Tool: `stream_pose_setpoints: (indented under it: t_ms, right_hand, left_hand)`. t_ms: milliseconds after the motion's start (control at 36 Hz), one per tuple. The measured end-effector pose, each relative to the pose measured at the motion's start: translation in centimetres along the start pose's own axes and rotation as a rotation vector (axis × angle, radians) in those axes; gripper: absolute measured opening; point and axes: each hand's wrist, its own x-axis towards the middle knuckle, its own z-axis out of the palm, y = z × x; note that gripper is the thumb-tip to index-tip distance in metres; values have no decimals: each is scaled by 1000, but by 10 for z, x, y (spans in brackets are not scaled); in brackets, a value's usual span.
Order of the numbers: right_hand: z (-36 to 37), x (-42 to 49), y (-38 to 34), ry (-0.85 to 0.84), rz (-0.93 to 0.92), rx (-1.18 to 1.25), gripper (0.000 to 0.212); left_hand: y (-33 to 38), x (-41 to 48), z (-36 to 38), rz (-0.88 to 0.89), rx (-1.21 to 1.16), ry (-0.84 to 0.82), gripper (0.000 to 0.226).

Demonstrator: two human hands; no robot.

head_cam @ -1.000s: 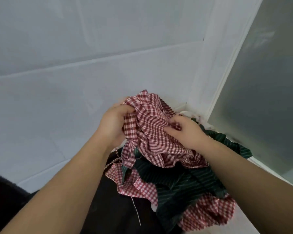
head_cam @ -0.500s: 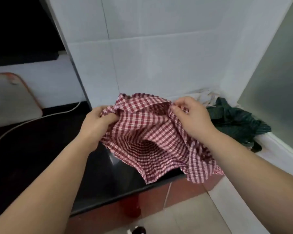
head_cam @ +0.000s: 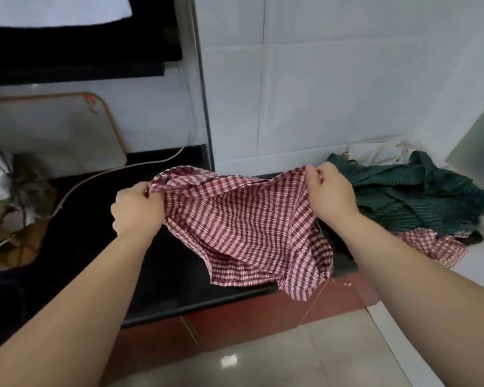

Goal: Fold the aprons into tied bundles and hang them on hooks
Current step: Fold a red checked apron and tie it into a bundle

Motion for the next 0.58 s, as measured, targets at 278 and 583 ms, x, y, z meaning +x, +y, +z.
stream_pose_setpoints:
  t_ms: [278, 583]
  right_hand:
    - [50, -15, -52, -399, 130, 378, 38]
    - [113, -45, -10, -484, 285, -182, 72]
  left_hand:
    - [-29, 42, -22, 143, 5, -572, 15]
    - [-75, 58, -6, -130, -15, -1020, 101]
